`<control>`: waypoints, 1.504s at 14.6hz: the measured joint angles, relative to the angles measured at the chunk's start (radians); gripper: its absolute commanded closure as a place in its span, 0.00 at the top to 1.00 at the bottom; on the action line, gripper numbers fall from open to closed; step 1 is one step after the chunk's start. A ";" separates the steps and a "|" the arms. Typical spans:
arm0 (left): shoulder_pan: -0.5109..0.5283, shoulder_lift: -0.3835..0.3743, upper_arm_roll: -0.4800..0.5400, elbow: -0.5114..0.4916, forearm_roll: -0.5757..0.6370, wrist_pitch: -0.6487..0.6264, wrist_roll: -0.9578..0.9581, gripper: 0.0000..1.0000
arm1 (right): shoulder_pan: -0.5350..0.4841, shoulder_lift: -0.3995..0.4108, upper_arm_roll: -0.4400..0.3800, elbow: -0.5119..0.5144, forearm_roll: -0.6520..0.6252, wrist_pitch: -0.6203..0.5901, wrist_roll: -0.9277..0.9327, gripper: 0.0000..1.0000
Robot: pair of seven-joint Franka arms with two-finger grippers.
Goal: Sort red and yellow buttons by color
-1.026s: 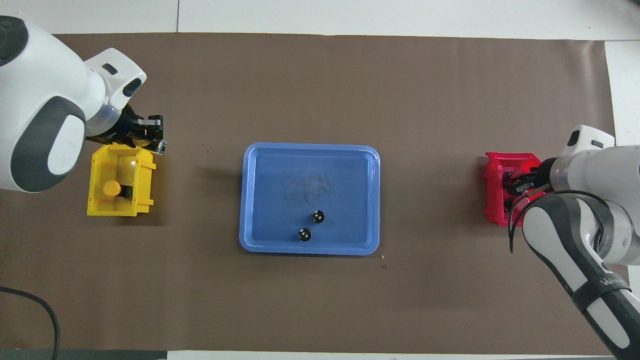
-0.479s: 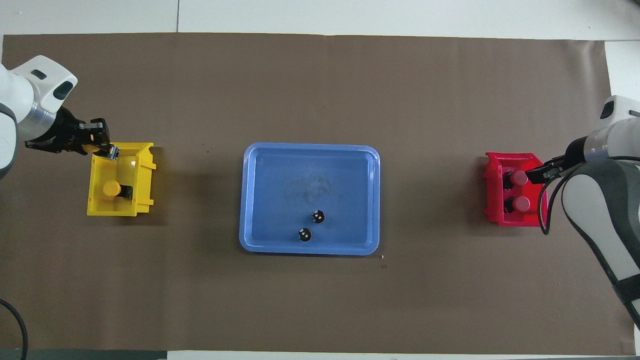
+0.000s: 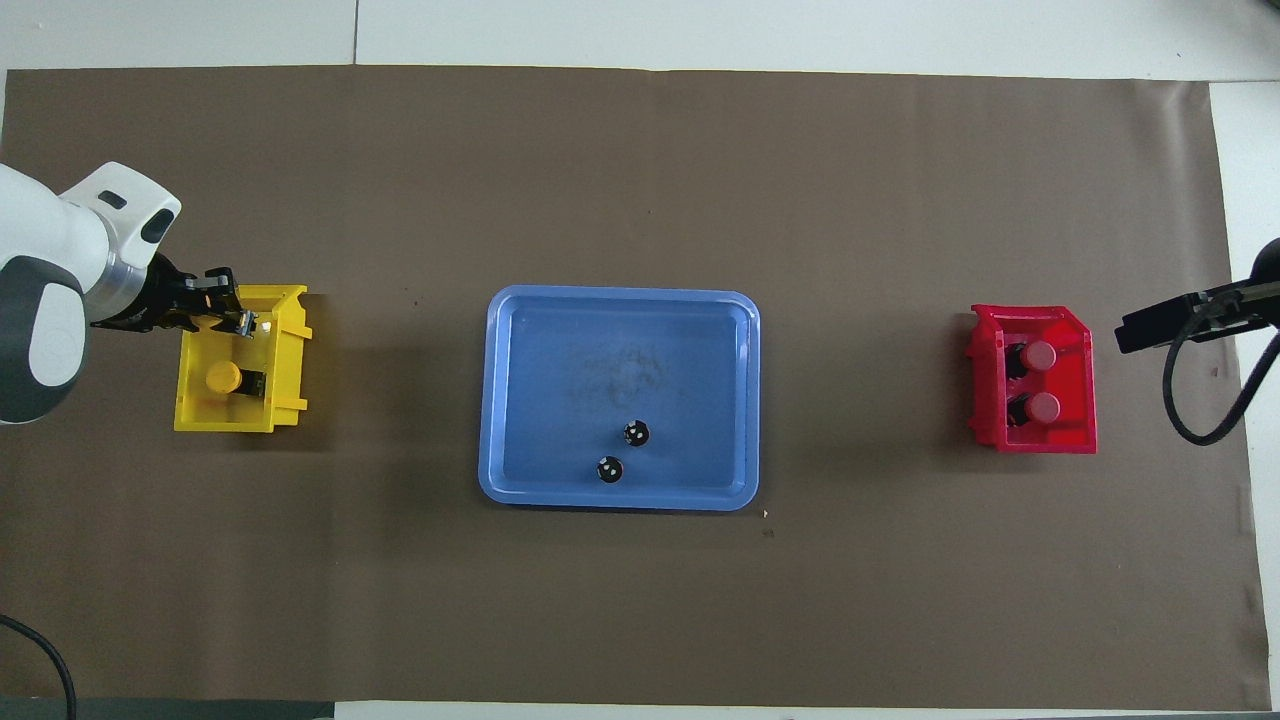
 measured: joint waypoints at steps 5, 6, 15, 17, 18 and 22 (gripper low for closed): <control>0.002 0.000 0.000 -0.064 0.000 0.100 -0.004 0.02 | -0.001 0.000 -0.004 0.069 -0.001 -0.095 0.034 1.00; 0.005 0.000 0.000 -0.081 0.000 0.129 -0.004 0.02 | -0.001 0.002 -0.004 0.069 -0.002 -0.084 0.042 1.00; 0.014 0.019 0.000 -0.112 0.000 0.191 -0.003 0.58 | -0.004 0.020 -0.024 0.069 -0.027 -0.057 0.051 1.00; 0.014 0.019 0.000 -0.105 0.000 0.189 -0.003 0.58 | -0.004 0.020 -0.024 0.069 -0.029 -0.057 0.051 1.00; 0.014 0.019 0.000 -0.096 0.000 0.180 -0.003 0.58 | -0.004 0.020 -0.024 0.069 -0.029 -0.058 0.051 1.00; 0.014 0.013 -0.003 0.062 0.000 -0.039 0.098 0.81 | -0.004 0.020 -0.024 0.069 -0.029 -0.060 0.051 1.00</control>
